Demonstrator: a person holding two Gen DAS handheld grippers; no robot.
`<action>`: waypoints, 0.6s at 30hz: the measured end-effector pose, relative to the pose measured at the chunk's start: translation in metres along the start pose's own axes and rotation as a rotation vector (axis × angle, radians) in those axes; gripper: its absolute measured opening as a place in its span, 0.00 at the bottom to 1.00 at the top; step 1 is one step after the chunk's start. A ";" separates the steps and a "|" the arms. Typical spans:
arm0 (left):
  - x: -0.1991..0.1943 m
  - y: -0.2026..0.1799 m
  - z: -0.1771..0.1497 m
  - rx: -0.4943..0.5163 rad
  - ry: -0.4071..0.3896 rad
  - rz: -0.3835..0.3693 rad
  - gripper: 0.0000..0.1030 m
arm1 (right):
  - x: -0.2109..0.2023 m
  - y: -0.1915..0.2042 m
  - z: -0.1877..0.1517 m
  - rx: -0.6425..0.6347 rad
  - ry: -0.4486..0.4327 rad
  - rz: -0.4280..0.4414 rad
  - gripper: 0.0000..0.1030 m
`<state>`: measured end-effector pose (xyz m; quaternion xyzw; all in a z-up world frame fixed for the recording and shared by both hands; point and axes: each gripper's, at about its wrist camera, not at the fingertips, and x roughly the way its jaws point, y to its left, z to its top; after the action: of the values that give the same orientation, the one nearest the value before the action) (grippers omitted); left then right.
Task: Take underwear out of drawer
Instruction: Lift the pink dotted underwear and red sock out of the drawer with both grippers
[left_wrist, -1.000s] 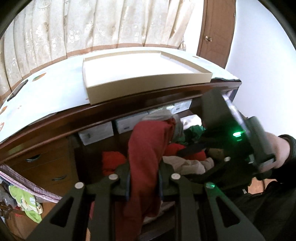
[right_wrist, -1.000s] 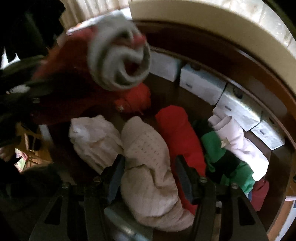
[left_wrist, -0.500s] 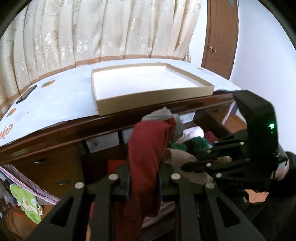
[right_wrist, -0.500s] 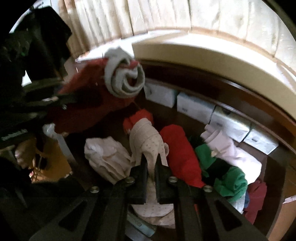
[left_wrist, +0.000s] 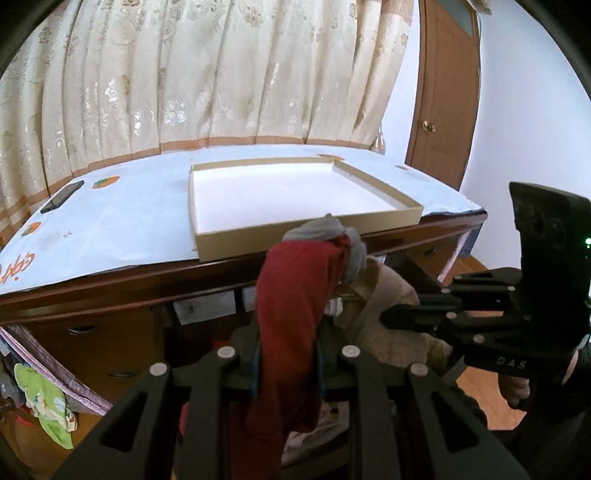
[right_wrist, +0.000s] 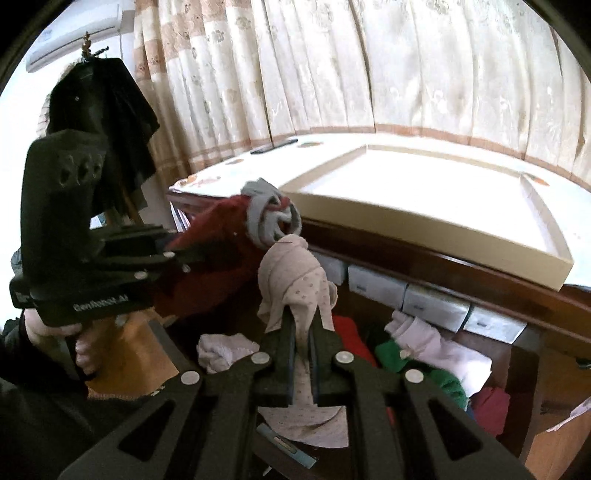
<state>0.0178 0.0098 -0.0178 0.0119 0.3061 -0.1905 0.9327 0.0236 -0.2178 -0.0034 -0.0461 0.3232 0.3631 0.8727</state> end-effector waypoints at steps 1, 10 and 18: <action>0.000 -0.001 0.001 -0.003 -0.002 -0.001 0.19 | -0.003 0.001 0.001 -0.002 -0.010 -0.004 0.07; -0.006 -0.007 0.003 -0.022 -0.063 -0.012 0.19 | -0.017 -0.003 0.005 0.023 -0.064 -0.005 0.07; -0.021 -0.009 0.011 -0.025 -0.140 -0.002 0.19 | -0.029 -0.007 0.010 0.034 -0.096 0.001 0.07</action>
<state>0.0054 0.0072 0.0042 -0.0132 0.2423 -0.1880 0.9517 0.0182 -0.2369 0.0211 -0.0138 0.2869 0.3599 0.8877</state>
